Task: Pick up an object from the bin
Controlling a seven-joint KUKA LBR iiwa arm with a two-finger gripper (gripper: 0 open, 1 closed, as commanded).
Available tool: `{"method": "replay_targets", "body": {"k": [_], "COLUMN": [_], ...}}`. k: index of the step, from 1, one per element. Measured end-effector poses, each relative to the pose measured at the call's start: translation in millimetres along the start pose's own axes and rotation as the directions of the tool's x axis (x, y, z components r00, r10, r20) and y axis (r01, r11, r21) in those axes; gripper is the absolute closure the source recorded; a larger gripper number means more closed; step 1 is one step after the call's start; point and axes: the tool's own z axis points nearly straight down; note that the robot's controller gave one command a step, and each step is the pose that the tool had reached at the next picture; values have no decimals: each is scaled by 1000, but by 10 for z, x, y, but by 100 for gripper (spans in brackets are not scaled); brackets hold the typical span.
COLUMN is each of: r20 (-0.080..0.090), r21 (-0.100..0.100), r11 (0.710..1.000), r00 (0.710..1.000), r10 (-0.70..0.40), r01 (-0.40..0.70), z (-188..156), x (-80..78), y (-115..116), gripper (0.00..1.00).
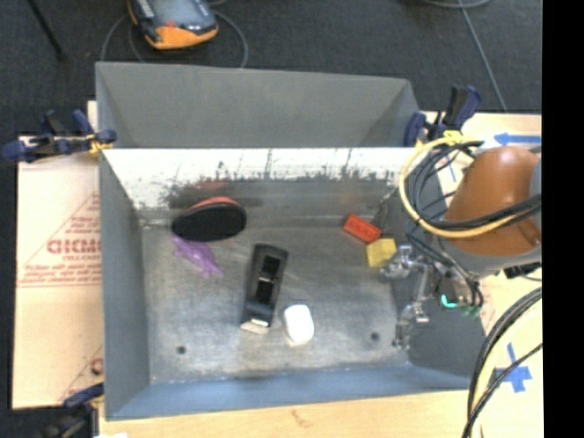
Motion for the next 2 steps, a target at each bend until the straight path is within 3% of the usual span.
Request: {"method": "replay_targets", "body": {"k": [1, 2], "r20": [7, 7], "r21": [2, -1], "r11": [1000, 992], "r00": [1000, 992], "r10": [-4, 122], "r01": [4, -122], "z": [-40, -95], "x": [-20, -24], "y": [2, 22], "gripper": [0, 0]}}
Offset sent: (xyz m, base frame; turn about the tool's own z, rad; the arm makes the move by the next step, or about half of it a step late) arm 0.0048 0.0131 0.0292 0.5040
